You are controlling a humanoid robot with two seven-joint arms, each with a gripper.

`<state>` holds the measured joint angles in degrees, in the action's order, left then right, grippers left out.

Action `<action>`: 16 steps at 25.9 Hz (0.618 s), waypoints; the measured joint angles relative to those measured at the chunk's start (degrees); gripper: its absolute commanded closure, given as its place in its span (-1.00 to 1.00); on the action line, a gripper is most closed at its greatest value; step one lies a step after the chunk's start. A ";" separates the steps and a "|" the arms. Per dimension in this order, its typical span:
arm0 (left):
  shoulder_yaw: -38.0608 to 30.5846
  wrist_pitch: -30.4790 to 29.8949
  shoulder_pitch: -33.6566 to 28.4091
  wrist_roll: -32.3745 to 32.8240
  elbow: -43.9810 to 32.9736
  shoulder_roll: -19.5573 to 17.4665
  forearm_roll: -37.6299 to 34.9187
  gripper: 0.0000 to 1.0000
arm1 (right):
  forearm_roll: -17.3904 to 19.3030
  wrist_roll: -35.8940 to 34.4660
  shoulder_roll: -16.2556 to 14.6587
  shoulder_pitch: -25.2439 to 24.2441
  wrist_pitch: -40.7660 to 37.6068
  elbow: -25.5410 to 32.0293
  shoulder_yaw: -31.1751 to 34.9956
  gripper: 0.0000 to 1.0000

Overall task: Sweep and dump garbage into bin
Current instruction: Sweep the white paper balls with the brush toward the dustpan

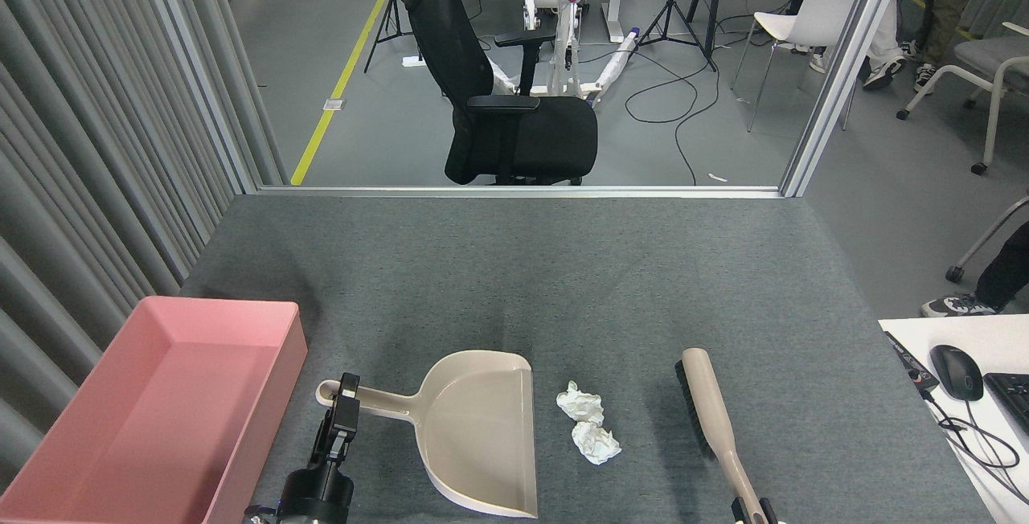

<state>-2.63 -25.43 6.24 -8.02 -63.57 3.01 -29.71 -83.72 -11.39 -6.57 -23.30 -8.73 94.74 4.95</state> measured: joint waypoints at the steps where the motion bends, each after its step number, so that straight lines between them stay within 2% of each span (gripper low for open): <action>1: 0.00 -0.04 0.00 0.02 -0.02 -0.01 0.00 0.31 | 0.01 -0.10 0.32 -0.62 -0.13 0.29 -0.26 1.00; 8: 0.07 -0.15 -0.12 0.03 -0.05 -0.04 0.00 0.30 | 0.33 0.70 1.05 -2.37 0.54 0.89 -5.06 1.00; 16: 0.07 -0.15 -0.35 0.34 -0.48 -0.13 -0.02 0.29 | 0.61 2.49 1.98 -0.85 2.79 0.34 -12.24 1.00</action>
<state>-2.57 -25.59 5.89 -7.68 -64.05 2.88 -29.72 -83.11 -8.90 -4.59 -24.15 -5.94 95.08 -7.30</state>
